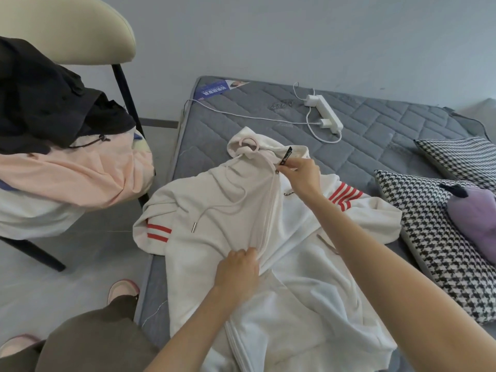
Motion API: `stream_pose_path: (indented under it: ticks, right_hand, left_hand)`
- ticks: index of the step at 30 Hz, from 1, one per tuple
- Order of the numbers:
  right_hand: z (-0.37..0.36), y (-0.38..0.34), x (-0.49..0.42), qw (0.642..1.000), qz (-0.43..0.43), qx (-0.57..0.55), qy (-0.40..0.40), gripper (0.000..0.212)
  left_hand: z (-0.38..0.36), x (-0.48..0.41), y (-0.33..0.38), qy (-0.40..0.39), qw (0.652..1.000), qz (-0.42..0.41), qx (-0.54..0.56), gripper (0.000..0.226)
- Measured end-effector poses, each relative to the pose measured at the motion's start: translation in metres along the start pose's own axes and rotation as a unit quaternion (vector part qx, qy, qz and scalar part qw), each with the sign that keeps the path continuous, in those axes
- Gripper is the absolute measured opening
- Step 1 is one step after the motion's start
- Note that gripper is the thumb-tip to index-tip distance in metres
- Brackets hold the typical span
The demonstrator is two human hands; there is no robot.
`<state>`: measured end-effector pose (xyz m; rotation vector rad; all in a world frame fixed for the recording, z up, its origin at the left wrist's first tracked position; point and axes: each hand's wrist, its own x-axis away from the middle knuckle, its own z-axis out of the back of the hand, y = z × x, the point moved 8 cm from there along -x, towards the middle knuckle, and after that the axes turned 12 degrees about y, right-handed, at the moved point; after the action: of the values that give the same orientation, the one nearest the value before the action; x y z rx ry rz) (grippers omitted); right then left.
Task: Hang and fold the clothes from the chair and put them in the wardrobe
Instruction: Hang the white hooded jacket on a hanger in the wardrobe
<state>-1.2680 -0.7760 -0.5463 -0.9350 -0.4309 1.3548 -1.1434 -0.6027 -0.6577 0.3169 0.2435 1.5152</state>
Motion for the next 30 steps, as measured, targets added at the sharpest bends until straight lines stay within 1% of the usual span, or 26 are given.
stream_pose_path:
  ticks: [2, 3, 4, 5, 6, 7, 8, 10, 12, 13, 14, 15, 17, 18, 20, 21, 23, 24, 27, 29, 30]
  right_hand:
    - [-0.013, 0.01, 0.002, 0.999, 0.004, 0.029, -0.044, 0.012]
    - [-0.02, 0.014, 0.003, 0.995, 0.017, 0.066, -0.07, 0.009]
    - [-0.027, 0.019, 0.004, 0.988, 0.037, 0.111, -0.102, 0.008]
    - [-0.034, 0.022, 0.006, 0.977, 0.059, 0.151, -0.138, 0.011]
    - [-0.04, 0.024, 0.008, 0.965, 0.077, 0.183, -0.17, 0.019]
    - [-0.043, 0.024, 0.009, 0.952, 0.092, 0.219, -0.192, 0.029]
    - [-0.044, 0.02, 0.008, 0.939, 0.111, 0.26, -0.195, 0.038]
    - [-0.04, 0.004, -0.001, 0.923, 0.154, 0.32, -0.145, 0.043]
    - [-0.036, -0.012, -0.015, 0.942, 0.153, 0.286, -0.088, 0.042]
    - [-0.036, -0.017, -0.023, 0.957, 0.14, 0.245, -0.072, 0.043]
    - [-0.037, -0.021, -0.031, 0.967, 0.132, 0.207, -0.065, 0.044]
    - [-0.042, -0.021, -0.04, 0.974, 0.123, 0.181, -0.066, 0.045]
    - [-0.053, -0.014, -0.057, 0.98, 0.09, 0.164, -0.075, 0.043]
    - [-0.06, -0.007, -0.065, 0.981, 0.066, 0.166, -0.08, 0.041]
    - [-0.078, 0.012, -0.077, 0.972, 0.029, 0.206, -0.113, 0.035]
    - [-0.089, 0.022, -0.078, 0.957, 0.02, 0.25, -0.147, 0.031]
    - [-0.105, 0.036, -0.074, 0.922, 0.031, 0.328, -0.201, 0.025]
    - [-0.111, 0.039, -0.072, 0.916, 0.043, 0.337, -0.212, 0.026]
    - [-0.116, 0.041, -0.068, 0.918, 0.073, 0.329, -0.207, 0.029]
    - [-0.115, 0.039, -0.064, 0.921, 0.088, 0.314, -0.215, 0.016]
    - [-0.115, 0.037, -0.064, 0.923, 0.093, 0.301, -0.22, 0.016]
  left_hand:
    - [-0.012, -0.007, -0.016, -0.026, 0.999, 0.02, -0.019, 0.03]
    - [-0.015, -0.011, -0.023, -0.02, 0.999, 0.027, -0.032, 0.032]
    - [-0.012, -0.016, -0.028, 0.009, 0.999, 0.033, -0.041, 0.033]
    - [-0.009, -0.02, -0.03, 0.054, 0.997, 0.027, -0.054, 0.034]
    - [-0.004, -0.022, -0.03, 0.091, 0.994, 0.019, -0.06, 0.035]
    - [-0.003, -0.024, -0.029, 0.109, 0.992, 0.006, -0.066, 0.034]
    - [-0.008, -0.025, -0.03, 0.099, 0.993, -0.004, -0.071, 0.033]
    - [-0.021, -0.028, -0.039, 0.076, 0.995, 0.0, -0.068, 0.039]
    - [-0.025, -0.033, -0.048, 0.051, 0.998, 0.029, -0.031, 0.054]
    - [-0.032, -0.036, -0.049, 0.031, 0.999, 0.023, -0.028, 0.06]
    - [-0.038, -0.038, -0.049, 0.017, 0.999, 0.007, -0.031, 0.062]
    - [-0.047, -0.039, -0.051, -0.005, 1.0, 0.006, -0.01, 0.063]
    - [-0.051, -0.039, -0.054, -0.05, 0.998, 0.02, 0.01, 0.063]
    - [-0.05, -0.04, -0.054, -0.053, 0.998, 0.019, 0.014, 0.062]
    - [-0.053, -0.041, -0.055, -0.065, 0.997, 0.026, 0.027, 0.062]
    - [-0.055, -0.041, -0.055, -0.075, 0.996, 0.028, 0.026, 0.062]
    - [-0.056, -0.04, -0.055, -0.085, 0.996, 0.028, 0.021, 0.062]
    - [-0.056, -0.04, -0.055, -0.086, 0.996, 0.028, 0.019, 0.062]
    - [-0.057, -0.04, -0.056, -0.087, 0.995, 0.029, 0.023, 0.062]
    - [-0.057, -0.039, -0.055, -0.09, 0.995, 0.028, 0.027, 0.062]
    - [-0.057, -0.039, -0.055, -0.094, 0.995, 0.029, 0.026, 0.062]
